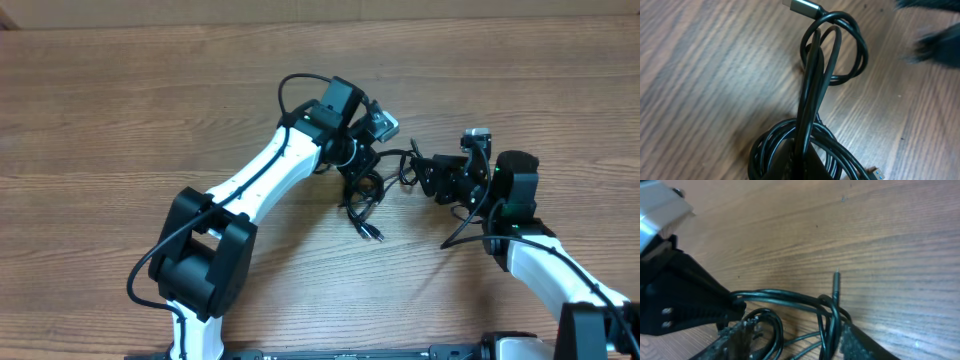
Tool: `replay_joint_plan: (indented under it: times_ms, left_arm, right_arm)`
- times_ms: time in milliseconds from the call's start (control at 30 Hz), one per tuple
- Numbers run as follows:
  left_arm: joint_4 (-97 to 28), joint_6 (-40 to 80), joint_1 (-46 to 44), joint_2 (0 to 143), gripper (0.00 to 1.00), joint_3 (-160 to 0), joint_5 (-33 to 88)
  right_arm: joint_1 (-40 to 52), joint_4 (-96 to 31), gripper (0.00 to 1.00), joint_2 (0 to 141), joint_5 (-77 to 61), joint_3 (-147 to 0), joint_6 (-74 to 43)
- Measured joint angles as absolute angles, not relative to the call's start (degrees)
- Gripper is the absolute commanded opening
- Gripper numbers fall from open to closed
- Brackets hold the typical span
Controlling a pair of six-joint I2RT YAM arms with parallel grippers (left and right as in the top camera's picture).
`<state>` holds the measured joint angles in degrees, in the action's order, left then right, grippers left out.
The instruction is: Untangle cables
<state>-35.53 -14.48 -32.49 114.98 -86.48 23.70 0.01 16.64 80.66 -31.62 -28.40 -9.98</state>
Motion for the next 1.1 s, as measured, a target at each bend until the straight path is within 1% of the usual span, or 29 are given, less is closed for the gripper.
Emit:
replay_joint_plan:
  times_ms: [233,467,600,1100]
  left_arm:
    - [-35.53,-13.80,-33.12,115.00,0.04,-86.48,23.68]
    - [-35.53,-13.63,-33.12,114.98,0.04,-86.48,23.31]
    - [-35.53,-13.63,-33.12,115.00,0.04,-86.48,23.29]
    - [-35.53,-13.63,-33.12,114.98,0.04,-86.48,23.29]
  right_arm:
    - [0.10,16.93,0.42,84.73,-30.37,-28.40,-8.93]
    - [0.10,16.82,0.40,85.47,-29.93,-28.40,-8.78]
    - [0.10,15.79,0.35,85.47,-29.43,-28.40,-7.88]
    - [0.10,14.92,0.31,86.00,-28.45,-28.40,-7.42]
